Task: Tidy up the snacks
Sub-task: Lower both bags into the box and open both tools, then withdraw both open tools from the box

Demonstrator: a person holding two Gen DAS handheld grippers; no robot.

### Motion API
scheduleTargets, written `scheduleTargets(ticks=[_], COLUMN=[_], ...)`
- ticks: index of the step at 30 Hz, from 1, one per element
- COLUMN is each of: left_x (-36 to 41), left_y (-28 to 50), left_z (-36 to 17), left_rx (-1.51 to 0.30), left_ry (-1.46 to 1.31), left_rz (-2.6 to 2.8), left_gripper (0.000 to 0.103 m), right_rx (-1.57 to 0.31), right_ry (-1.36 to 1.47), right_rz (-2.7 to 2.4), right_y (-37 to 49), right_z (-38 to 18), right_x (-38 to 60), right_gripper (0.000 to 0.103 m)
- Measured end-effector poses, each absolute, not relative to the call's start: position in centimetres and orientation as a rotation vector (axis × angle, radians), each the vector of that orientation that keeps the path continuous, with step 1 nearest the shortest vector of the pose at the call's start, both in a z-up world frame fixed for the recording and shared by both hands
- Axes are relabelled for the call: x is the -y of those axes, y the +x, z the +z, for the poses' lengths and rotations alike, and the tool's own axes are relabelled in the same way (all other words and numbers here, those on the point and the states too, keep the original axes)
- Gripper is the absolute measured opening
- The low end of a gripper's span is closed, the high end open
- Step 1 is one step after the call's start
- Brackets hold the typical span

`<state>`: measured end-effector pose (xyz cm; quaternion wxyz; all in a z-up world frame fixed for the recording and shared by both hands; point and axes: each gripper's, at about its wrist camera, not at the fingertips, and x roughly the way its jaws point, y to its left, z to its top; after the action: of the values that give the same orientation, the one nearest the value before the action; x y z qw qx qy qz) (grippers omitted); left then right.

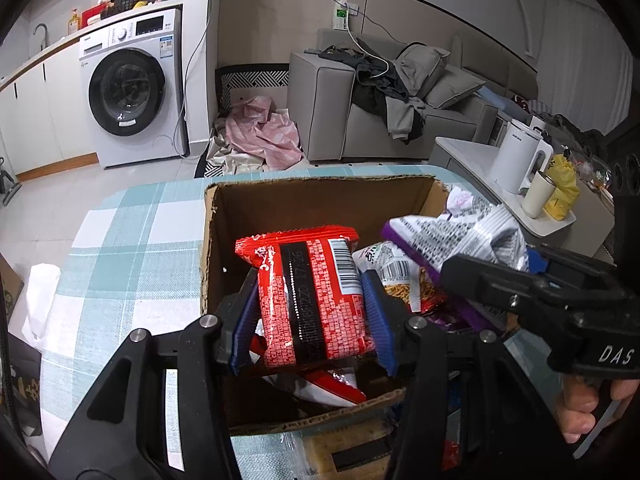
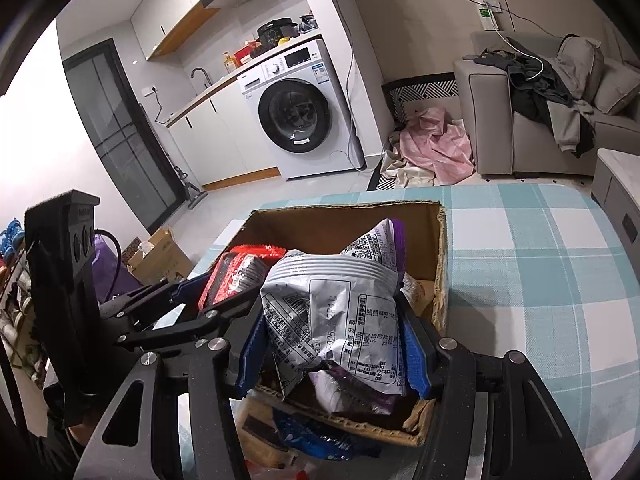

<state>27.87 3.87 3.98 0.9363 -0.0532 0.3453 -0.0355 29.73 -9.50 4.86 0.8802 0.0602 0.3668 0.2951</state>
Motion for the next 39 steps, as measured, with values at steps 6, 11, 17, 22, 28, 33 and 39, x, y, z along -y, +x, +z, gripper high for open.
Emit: scheduleTargets(ticks=[6,11,17,22,28,33,39], left_x=[-3.5,-3.3,-3.9,-4.3,-4.9,-5.4,-6.0], left_y=[28.5,28.6,28.4,27.0,25.1,22.9,20.3], left_z=[3.3,3.1,3.5,4.6,6.2,7.1,7.5], left_rx=[-0.707,-0.716,-0.727,-0.709,-0.692,-0.658,-0.656], left_ry=[-0.08,-0.106,-0.129,-0.13,-0.14,-0.143,-0.16], left_rz=[-0.079,-0.101,-0.096,-0.081,-0.071,-0.064,-0.049], left_gripper=[0.046,0.046,0.049,0.078,0.092,0.102,0.102], right_rx=[-0.763,-0.756,-0.728,-0.691,-0.689,-0.69,-0.697], right_ry=[0.097,0.085,0.097,0.107,0.12,0.126,0.134], right_rz=[0.616,0.619,0.624,0.596,0.581,0.595,0.59], right_y=[30.3,30.1,29.4,28.6,27.2,25.9,24.2], right_z=[4.5,4.5,5.0,6.2,7.0,7.2,7.1], right_x=[8.9,8.7,9.6,10.9,12.1,12.7,13.2], right_gripper=[0.058,0.06,0.079,0.086,0.101,0.103,0.103])
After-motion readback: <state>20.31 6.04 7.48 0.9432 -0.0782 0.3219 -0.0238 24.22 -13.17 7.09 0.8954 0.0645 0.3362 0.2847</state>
